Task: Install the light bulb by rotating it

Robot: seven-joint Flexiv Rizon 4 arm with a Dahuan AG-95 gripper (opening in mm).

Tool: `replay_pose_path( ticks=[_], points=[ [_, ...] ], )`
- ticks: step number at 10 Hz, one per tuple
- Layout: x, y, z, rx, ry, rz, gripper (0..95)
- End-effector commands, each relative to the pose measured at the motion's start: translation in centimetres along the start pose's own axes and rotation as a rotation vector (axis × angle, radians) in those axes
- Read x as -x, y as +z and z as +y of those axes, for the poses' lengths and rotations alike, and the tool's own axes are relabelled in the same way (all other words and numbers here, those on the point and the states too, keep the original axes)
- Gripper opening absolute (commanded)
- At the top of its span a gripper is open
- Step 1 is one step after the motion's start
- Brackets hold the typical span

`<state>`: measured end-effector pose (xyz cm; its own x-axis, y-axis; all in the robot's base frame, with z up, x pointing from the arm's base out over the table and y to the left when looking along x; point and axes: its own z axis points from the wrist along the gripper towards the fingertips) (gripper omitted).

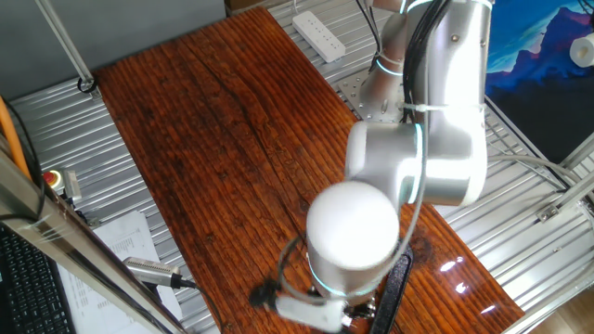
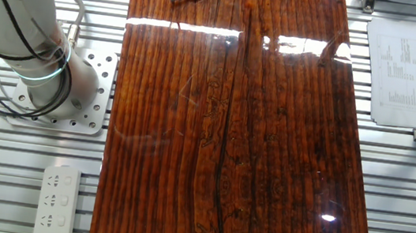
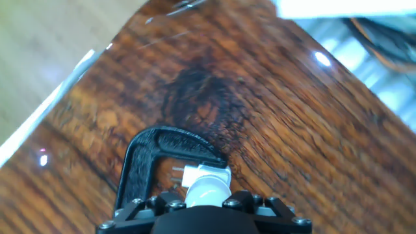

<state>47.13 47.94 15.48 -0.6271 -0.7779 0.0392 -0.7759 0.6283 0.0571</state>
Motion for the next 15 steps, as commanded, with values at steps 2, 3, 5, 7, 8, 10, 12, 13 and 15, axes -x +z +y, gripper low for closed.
replay_pose_path(
  ticks=[2,3,5,7,8,10,12,13,15],
  points=[
    [-0.67,0.52,0.51,-0.052,-0.257,0.039,57.0],
    [-0.67,0.7,0.49,-0.058,-0.298,0.042,57.0],
    [-0.67,0.93,0.46,-0.058,-0.44,0.029,57.0],
    [-0.67,0.94,0.46,-0.063,-0.604,0.037,57.0],
    [-0.67,0.94,0.46,-0.064,-0.705,0.045,57.0],
    [-0.72,1.02,0.48,-0.06,-0.836,0.047,57.0],
    [-0.76,1.04,0.5,-0.056,-0.904,0.041,57.0],
    [-0.77,1.05,0.51,-0.055,-0.933,0.041,57.0],
    [-0.92,1.17,0.59,-0.052,-0.979,0.042,57.0]
  ],
)
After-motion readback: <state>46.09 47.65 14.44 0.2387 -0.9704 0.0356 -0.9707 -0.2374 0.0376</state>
